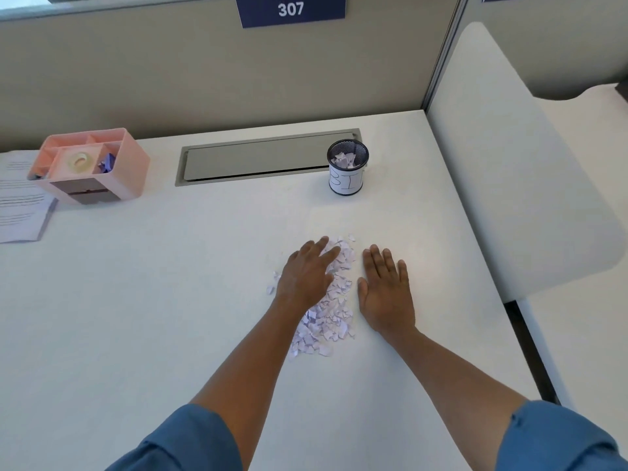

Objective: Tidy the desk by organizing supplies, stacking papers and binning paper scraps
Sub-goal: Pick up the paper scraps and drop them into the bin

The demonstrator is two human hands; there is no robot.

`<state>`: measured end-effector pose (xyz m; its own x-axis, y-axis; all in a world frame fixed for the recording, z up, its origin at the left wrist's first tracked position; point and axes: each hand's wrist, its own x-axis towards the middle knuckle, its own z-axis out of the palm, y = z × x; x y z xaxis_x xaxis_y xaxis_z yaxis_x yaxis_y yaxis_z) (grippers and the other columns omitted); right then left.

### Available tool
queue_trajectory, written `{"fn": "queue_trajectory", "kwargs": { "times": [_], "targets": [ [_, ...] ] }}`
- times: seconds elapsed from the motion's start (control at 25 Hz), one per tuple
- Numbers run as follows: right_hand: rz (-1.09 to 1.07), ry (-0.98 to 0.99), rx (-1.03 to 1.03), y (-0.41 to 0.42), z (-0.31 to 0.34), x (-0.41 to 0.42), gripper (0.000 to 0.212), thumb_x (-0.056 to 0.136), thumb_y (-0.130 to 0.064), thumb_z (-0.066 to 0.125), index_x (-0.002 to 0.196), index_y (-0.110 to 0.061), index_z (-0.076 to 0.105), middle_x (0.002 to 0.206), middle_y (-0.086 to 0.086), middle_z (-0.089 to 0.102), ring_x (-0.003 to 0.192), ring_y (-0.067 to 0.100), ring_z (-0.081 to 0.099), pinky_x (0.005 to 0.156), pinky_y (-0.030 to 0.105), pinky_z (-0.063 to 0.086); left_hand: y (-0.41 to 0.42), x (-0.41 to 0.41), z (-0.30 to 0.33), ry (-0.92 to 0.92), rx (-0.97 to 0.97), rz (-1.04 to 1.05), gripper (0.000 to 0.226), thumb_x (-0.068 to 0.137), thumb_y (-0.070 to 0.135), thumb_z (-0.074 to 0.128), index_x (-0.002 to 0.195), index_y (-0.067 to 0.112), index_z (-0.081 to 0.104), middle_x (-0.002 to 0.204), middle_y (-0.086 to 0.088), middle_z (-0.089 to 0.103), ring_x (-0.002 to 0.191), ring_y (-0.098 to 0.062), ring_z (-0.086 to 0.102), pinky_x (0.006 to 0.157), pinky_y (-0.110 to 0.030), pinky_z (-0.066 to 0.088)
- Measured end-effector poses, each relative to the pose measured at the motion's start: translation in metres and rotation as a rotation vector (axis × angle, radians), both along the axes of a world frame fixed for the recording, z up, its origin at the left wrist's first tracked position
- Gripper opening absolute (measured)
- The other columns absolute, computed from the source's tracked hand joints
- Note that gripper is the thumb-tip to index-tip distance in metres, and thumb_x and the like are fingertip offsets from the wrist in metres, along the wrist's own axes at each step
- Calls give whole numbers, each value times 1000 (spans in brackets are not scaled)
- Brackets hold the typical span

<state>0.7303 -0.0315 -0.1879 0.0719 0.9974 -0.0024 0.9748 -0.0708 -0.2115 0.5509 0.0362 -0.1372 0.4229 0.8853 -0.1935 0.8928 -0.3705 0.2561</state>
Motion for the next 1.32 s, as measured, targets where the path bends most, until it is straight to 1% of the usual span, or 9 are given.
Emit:
{"fn": "queue_trajectory", "kwargs": {
  "times": [0.12,0.2,0.32,0.48,0.64,0.72,0.92,1.12,1.32],
  "targets": [
    [-17,1,11,1,1,0,60,100,-31,34,156,-14,21,164,3,19,151,24,17,123,48,13,3,5,1,-9,-4,26,49,98,13,56,144,29,52,157,5,40,138,-21,40,99,-40,48],
    [-13,-2,7,1,1,-1,60,100,-32,31,156,-14,21,164,2,19,151,23,17,123,48,13,3,5,2,-30,26,63,46,96,1,51,133,25,61,144,2,54,124,-22,51,87,-39,54],
    [-20,-3,26,0,0,-2,61,99,-33,27,156,-14,22,163,3,20,151,23,17,123,48,14,6,1,0,-48,49,79,35,94,-2,49,117,16,67,117,-5,64,102,-25,60,79,-39,55],
    [-21,-8,35,0,-2,-1,61,98,-33,27,156,-14,24,163,3,21,151,23,17,123,48,14,17,-5,-1,-101,-44,140,29,95,6,47,112,16,68,110,-4,65,100,-26,63,82,-36,53],
    [-48,-2,24,8,1,-3,62,97,-33,26,155,-13,24,163,4,21,151,25,18,122,49,16,33,0,11,-183,17,121,31,97,4,52,114,20,73,114,-1,69,100,-23,66,83,-35,54],
    [-70,-1,19,13,2,-5,62,97,-33,26,155,-14,24,163,4,21,151,25,19,122,50,16,49,6,22,-264,48,126,28,96,5,56,112,19,75,110,-2,72,96,-23,68,82,-35,55],
    [-80,6,32,15,-3,-6,61,97,-34,28,155,-15,24,163,2,22,151,24,19,122,48,15,106,23,57,-481,65,251,25,88,5,61,102,17,78,96,-2,77,82,-17,71,78,-25,53],
    [-86,22,26,16,-4,-5,61,97,-34,32,155,-16,24,163,1,21,152,22,14,123,47,14,162,46,90,-677,101,337,23,85,4,63,94,16,80,91,2,78,81,-12,69,77,-21,52],
    [-96,37,12,18,-4,-6,61,97,-33,33,155,-16,25,163,0,20,152,20,13,122,47,16,195,70,98,-689,96,366,24,85,4,59,93,16,78,92,2,77,85,-14,67,78,-23,50]
  ]
}}
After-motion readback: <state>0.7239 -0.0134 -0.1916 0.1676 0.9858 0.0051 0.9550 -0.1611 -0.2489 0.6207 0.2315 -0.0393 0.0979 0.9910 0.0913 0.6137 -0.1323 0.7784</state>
